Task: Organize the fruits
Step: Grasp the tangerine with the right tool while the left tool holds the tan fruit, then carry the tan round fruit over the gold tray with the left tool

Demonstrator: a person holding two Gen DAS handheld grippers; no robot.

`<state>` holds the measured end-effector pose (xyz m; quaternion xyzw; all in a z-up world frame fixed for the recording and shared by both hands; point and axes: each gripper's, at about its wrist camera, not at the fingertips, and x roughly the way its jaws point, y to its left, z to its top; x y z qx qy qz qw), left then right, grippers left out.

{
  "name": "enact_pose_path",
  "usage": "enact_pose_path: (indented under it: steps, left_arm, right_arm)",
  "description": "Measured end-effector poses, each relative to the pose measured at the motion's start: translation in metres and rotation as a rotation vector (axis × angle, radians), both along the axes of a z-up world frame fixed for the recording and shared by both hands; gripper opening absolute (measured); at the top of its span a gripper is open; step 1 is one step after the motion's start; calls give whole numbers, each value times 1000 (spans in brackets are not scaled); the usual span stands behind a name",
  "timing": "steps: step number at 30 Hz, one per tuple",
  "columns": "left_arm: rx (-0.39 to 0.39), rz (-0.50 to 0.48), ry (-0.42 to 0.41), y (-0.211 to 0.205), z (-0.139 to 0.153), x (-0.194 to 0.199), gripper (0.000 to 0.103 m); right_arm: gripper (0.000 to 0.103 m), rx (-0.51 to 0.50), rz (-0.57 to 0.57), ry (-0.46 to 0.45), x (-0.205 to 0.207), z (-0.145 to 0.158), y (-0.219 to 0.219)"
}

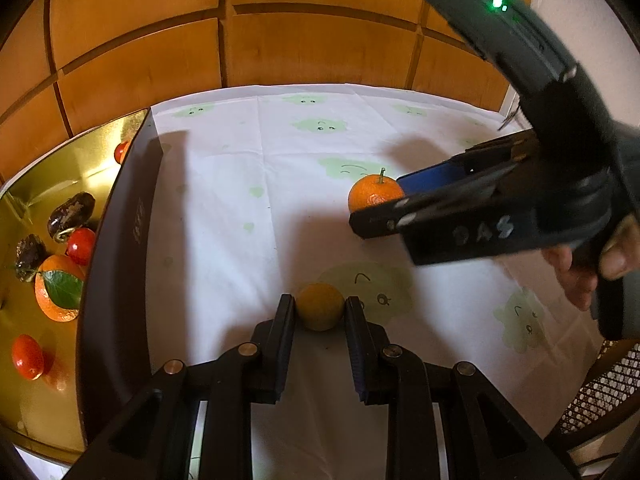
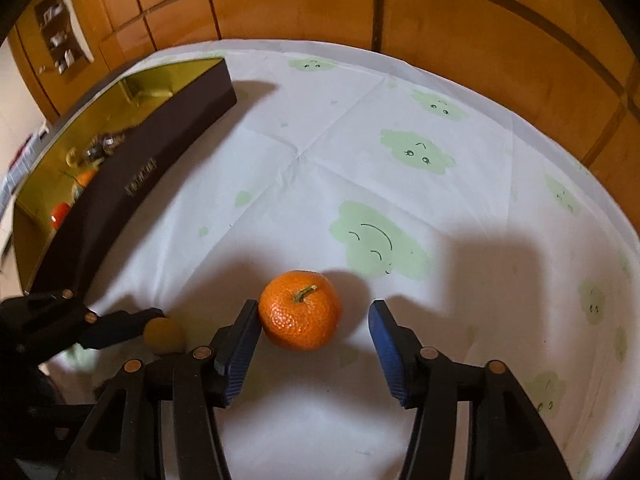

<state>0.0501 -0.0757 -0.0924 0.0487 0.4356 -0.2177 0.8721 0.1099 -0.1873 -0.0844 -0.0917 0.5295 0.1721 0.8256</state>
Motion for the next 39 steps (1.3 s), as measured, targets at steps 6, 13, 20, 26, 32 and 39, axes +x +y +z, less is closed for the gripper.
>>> enact_pose_path:
  steps: [6,13,20,26,32,39]
  left_arm:
    - [7,3,-4,-2,0,-1,26]
    - [10,4,-6,-2,0,-2,26]
    - [14,3,-7,-2,0,-1,26]
    - [26,-1,-11,-3,0,-2,25]
    - [41,-8,-1,-4,4,-1,25]
    - [-4,-28,-34,-2,30,-7,25]
  right_arm:
    - [40,-35,0,-31,-2,3,-1]
    - [40,-9,-44,-2,-1,7,-11]
    - [40,-29,-53,20,-1,1,-8]
    - [40,-40,-47,13,-3,1,-8]
    - [40,-51,-41,5,-2,0,-5]
    - [40,-68,-34,-4,-3,0,-3]
